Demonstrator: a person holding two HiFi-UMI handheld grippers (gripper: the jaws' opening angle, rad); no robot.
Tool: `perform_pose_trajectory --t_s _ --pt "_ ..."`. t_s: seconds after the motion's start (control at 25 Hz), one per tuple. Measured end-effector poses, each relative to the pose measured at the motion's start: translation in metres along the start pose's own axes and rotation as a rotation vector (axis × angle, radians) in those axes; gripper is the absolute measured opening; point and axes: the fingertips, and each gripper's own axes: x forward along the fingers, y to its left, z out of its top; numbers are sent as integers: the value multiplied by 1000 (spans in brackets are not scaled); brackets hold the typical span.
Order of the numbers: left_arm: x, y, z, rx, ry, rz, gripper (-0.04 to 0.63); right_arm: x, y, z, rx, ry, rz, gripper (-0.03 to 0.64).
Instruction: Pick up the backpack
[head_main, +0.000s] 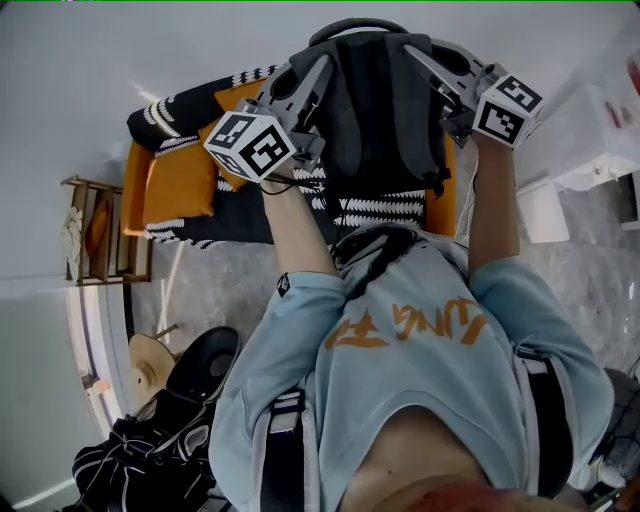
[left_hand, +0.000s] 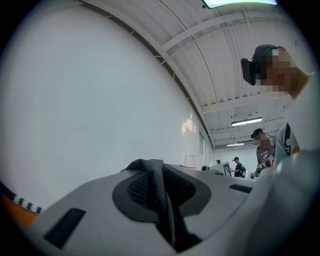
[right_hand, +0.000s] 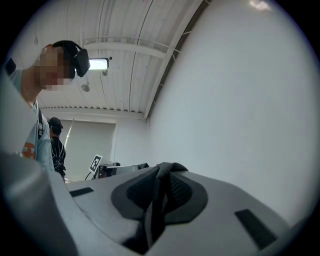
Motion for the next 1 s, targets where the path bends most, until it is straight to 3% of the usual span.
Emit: perform_pose_trajectory --t_s 0.24,0.52,1.0 --pt "3 -7 -2 -20 -16 -24 54 -10 -1 2 14 -16 -1 49" --pt "-6 -13 12 -15 -62 -1 52 -9 9 12 17 -62 7 49" --pt "-27 -8 16 -21 -91 29 52 5 25 6 -12 -44 47 49"
